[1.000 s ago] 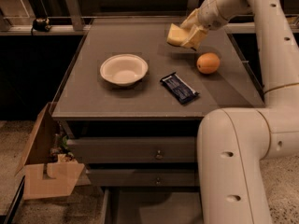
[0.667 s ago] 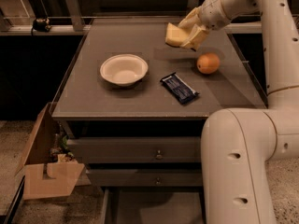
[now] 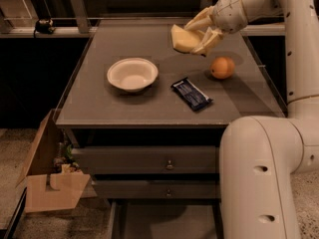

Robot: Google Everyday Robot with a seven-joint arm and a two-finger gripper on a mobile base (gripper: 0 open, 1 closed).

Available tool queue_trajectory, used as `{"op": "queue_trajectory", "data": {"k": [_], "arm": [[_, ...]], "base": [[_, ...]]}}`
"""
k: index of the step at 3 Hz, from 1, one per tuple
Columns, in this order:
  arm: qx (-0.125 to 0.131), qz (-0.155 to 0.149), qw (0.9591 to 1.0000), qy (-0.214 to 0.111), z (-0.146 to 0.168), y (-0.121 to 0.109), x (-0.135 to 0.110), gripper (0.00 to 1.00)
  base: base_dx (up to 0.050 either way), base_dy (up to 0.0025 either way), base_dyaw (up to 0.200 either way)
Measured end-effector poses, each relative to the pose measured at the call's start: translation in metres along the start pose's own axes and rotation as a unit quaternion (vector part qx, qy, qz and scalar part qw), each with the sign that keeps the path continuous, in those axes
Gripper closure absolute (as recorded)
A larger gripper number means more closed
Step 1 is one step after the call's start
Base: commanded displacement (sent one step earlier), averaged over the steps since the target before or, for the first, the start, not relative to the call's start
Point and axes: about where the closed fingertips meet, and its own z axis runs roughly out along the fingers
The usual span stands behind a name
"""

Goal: Place sponge into bottom drawer

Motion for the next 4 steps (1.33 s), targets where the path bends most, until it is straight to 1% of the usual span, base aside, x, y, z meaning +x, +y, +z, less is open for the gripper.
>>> {"op": "queue_trajectory", "data": {"k": [1, 2, 3, 4], "arm": [[0.002, 0.001, 1.0, 0.001, 0.001, -0.002, 0.001, 1.0], [0.021, -0.005, 0.9998, -0.004, 0.001, -0.015, -0.01, 1.0], [0.06, -0.033, 0.9977, -0.005, -0.016, -0.037, -0.039, 1.0], [0.077, -0.03, 0.9964, -0.02, -0.017, -0.041, -0.06, 1.0]], "base": [[0.0, 0.0, 0.0], [0.0, 0.0, 0.0], [0.0, 0.0, 0.0], [0.0, 0.0, 0.0]]}}
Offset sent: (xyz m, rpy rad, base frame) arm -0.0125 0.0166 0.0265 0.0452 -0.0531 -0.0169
